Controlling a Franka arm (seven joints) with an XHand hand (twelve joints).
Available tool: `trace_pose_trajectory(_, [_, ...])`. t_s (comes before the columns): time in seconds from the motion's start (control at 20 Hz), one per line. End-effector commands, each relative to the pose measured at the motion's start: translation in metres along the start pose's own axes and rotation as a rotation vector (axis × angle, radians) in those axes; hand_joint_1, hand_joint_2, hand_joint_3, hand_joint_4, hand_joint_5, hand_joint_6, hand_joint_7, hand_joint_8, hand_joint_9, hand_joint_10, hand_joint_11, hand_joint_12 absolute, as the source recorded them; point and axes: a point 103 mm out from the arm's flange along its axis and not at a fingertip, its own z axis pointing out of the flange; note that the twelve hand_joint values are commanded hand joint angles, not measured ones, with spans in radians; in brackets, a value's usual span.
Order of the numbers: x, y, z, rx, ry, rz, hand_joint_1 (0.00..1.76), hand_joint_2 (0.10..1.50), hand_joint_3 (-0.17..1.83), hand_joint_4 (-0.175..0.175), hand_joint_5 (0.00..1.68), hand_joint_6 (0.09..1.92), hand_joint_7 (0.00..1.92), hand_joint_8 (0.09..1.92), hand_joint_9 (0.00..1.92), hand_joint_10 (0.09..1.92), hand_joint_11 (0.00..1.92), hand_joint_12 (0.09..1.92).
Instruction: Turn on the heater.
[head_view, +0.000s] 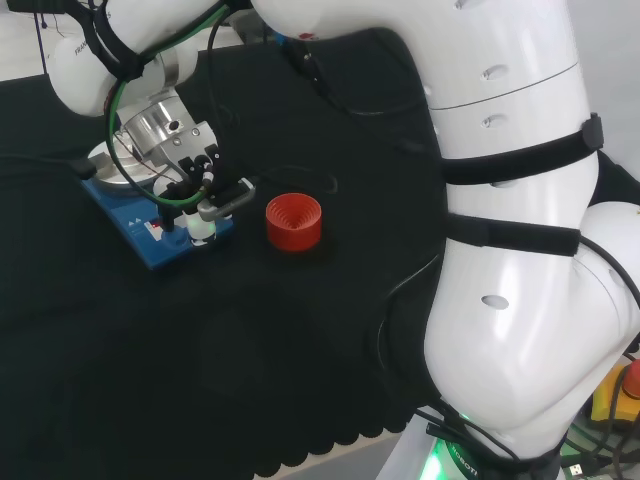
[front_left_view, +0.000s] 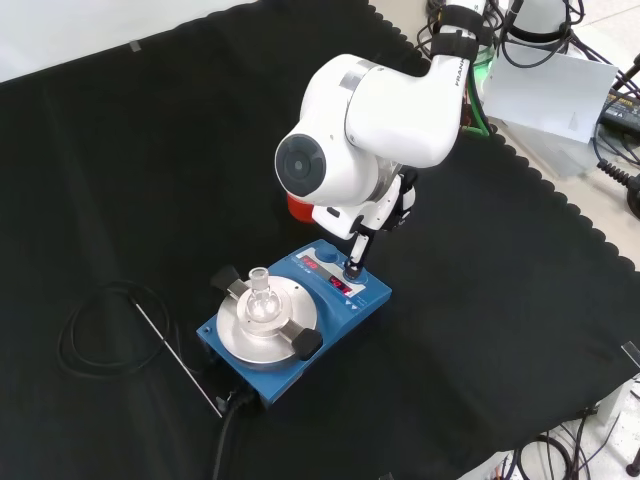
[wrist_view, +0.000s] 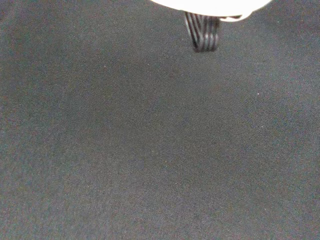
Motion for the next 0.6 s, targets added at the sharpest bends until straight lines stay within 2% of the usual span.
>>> trace_pose_trajectory(0.05, [0.001,-0.002,0.002,0.004,0.002,0.002,1.46,0.69,1.08,-0.026,0.41,0.14,1.59,1.87,1.67,1.82,1.31,1.41])
trace_pose_trajectory(0.6, [0.006,-0.023,-0.020,-0.046,0.016,0.013,1.46,0.68,1.09,-0.028,0.42,0.15,1.59,1.87,1.67,1.82,1.31,1.42])
